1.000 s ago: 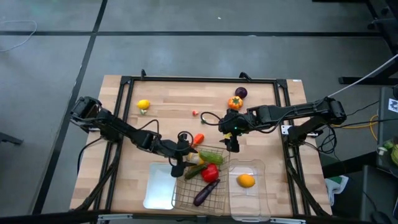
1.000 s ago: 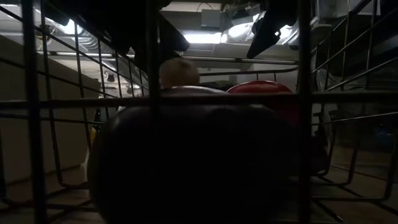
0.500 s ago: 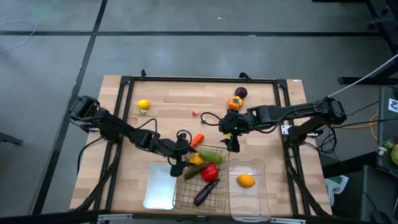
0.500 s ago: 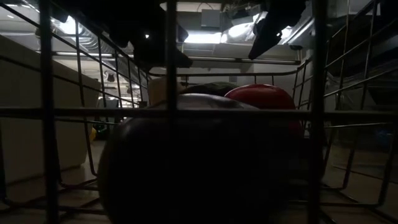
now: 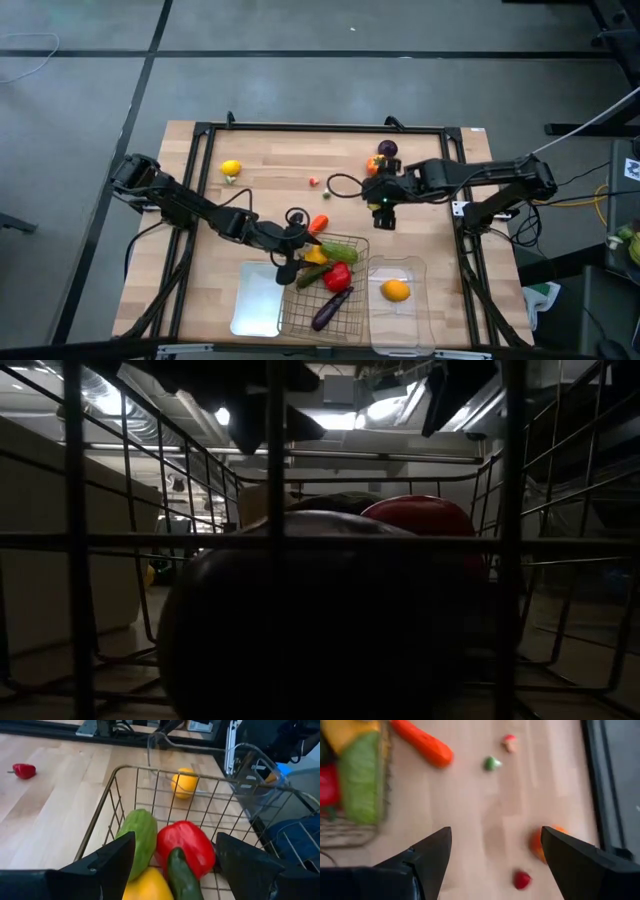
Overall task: Sort produce into baskets
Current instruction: Put the top small red bell pepper into the white bin
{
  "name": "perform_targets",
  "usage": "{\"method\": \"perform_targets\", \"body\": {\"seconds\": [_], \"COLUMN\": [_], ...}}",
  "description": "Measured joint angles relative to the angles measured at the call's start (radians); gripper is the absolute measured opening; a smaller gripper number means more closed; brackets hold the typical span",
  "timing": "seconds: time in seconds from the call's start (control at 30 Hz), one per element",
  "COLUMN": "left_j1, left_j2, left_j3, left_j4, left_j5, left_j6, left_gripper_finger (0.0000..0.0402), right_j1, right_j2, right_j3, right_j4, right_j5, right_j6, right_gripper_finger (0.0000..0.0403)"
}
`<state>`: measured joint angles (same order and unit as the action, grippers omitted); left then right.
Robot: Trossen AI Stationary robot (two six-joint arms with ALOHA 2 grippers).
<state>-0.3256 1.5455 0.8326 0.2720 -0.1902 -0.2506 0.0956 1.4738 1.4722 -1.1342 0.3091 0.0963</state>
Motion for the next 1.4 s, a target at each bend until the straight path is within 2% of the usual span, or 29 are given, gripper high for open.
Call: {"method": "perform_targets", "body": {"seconds": [0.33, 0.63, 0.9, 1.1, 1.4], "left_j1": [0.032, 0.080, 0.107, 0.113, 0.113], "left_j2": [0.000, 0.000, 0.000, 0.000, 0.000], "left_j3": [0.023, 0.023, 0.023, 0.023, 0.023], "left_j4": [-0.001, -0.002, -0.001, -0.002, -0.002], "left_j5": [-0.001, -0.001, -0.001, -0.001, -0.001], "left_j6": [-0.034, -0.078, -0.083, -0.081, -0.080], "left_gripper_finger": [0.0274, 0.0274, 0.0274, 0.0274, 0.0274], "right_j1": [-0.142, -0.356, -0.578, -0.689, -0.739], "right_j2": [-0.013, -0.021, -0.019, -0.019, -0.019], "right_j3": [0.029, 0.010, -0.147, -0.266, -0.425], "right_j4": [-0.171, -0.209, -0.113, 0.011, 0.164], "right_j5": [0.005, -0.007, -0.210, -0.351, -0.381], "right_j6": [-0.103, -0.176, -0.256, -0.285, -0.254], "right_gripper_finger": [0.0305, 0.0305, 0.0305, 0.0305, 0.0305]}}
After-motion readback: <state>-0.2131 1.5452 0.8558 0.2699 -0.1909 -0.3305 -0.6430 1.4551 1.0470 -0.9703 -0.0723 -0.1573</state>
